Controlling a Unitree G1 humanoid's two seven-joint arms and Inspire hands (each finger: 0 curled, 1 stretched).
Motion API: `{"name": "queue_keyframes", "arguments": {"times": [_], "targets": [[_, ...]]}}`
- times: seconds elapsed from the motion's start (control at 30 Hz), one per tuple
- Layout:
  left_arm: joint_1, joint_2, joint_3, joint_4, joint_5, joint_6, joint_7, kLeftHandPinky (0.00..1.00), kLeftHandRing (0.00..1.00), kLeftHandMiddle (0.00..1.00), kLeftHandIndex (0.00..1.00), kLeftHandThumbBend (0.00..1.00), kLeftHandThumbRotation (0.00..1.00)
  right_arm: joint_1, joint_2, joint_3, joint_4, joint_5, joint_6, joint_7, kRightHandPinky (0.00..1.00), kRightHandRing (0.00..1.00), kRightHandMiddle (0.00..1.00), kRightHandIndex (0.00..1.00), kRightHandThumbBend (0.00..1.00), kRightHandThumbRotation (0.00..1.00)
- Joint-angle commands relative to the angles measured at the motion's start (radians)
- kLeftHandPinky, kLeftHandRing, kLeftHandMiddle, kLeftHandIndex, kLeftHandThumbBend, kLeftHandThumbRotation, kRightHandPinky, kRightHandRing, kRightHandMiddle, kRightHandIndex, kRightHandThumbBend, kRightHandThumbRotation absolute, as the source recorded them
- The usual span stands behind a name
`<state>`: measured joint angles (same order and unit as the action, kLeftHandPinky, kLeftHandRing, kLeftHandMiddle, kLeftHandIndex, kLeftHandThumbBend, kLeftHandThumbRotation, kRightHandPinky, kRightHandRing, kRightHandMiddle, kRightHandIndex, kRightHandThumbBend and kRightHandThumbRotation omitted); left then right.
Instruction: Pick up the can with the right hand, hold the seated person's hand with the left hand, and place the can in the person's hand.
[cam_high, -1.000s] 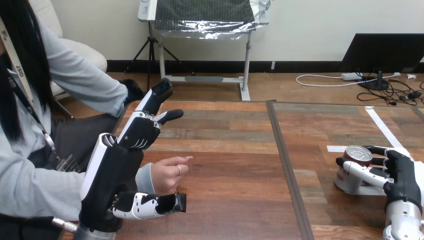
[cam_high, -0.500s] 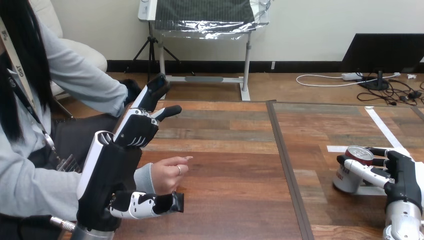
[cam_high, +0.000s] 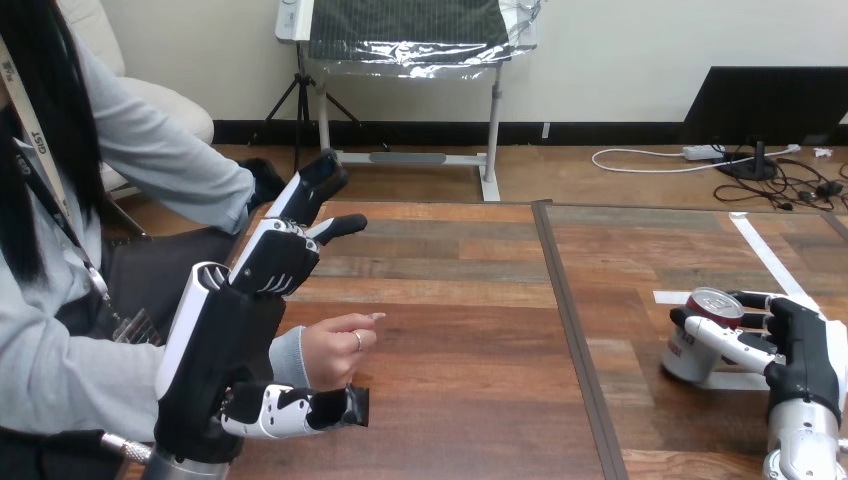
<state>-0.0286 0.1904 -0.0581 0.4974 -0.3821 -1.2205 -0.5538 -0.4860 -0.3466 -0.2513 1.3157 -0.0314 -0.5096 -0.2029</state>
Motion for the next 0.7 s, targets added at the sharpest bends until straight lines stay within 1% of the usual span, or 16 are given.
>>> {"name": "queue_keyframes", "arguments": {"times": [0.0, 0.13, 0.23, 0.33, 0.43, 0.67], "targets": [[-0.031, -0.001, 0.014, -0.030, 0.012, 0.003, 0.008, 0.81, 0.95, 0.97, 0.93, 1.00, 0.57, -0.078, 0.010, 0.001, -0.031, 0.004, -0.077, 0.006, 0.46, 0.46, 0.50, 0.52, 0.80, 0.00], [-0.035, 0.001, 0.016, -0.027, 0.024, 0.004, 0.009, 0.80, 0.95, 0.97, 0.93, 1.00, 0.58, -0.081, 0.010, 0.016, -0.035, -0.012, -0.087, 0.000, 0.45, 0.46, 0.50, 0.52, 0.80, 0.00], [-0.039, 0.005, 0.020, -0.025, 0.040, 0.005, 0.013, 0.80, 0.95, 0.98, 0.94, 1.00, 0.59, -0.084, 0.012, 0.020, -0.039, -0.013, -0.096, 0.011, 0.45, 0.45, 0.50, 0.52, 0.80, 0.00], [-0.048, 0.008, 0.027, -0.014, 0.060, 0.001, 0.018, 0.79, 0.94, 0.98, 0.94, 1.00, 0.61, -0.085, 0.014, 0.026, -0.042, -0.017, -0.119, 0.022, 0.44, 0.45, 0.49, 0.52, 0.79, 0.00], [-0.051, 0.011, 0.038, -0.013, 0.091, 0.005, 0.029, 0.77, 0.94, 0.98, 0.95, 1.00, 0.62, -0.089, 0.016, 0.034, -0.046, -0.024, -0.124, 0.015, 0.43, 0.45, 0.49, 0.52, 0.79, 0.00], [-0.060, 0.021, 0.068, -0.009, 0.176, 0.014, 0.062, 0.74, 0.93, 0.98, 0.96, 1.00, 0.62, -0.097, 0.025, 0.041, -0.056, -0.026, -0.142, 0.031, 0.41, 0.44, 0.49, 0.51, 0.80, 0.00]]}}
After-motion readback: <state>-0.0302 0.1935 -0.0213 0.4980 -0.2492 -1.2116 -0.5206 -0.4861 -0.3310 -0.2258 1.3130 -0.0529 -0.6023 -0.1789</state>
